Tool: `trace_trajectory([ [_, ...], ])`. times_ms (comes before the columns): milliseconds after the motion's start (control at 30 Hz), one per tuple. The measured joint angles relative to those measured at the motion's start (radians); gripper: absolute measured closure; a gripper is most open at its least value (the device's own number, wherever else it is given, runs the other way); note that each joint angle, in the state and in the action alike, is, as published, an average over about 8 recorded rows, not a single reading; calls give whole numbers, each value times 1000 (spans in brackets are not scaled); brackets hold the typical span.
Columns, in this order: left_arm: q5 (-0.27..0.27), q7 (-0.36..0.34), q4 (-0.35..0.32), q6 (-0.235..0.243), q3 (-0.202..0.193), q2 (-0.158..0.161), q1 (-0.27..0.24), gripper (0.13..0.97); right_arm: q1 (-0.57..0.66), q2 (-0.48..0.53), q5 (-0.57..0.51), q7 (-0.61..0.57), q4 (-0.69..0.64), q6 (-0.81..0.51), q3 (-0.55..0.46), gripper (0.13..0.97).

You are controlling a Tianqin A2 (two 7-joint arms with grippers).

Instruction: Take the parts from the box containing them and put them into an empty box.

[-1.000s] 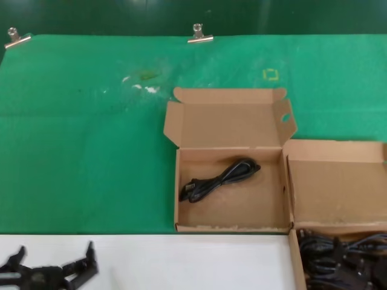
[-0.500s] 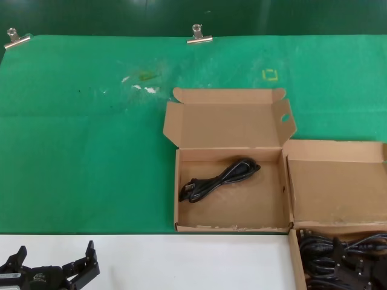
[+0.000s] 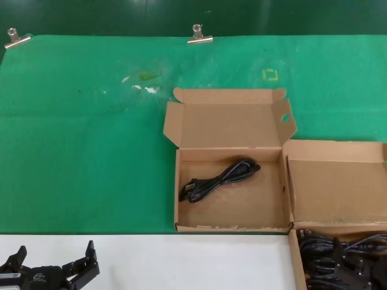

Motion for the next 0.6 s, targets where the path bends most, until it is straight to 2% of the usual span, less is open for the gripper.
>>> trace_trajectory([
  [600, 0, 0, 0, 0, 0, 0, 0, 132, 0, 0, 0, 0, 0, 0, 0, 129],
])
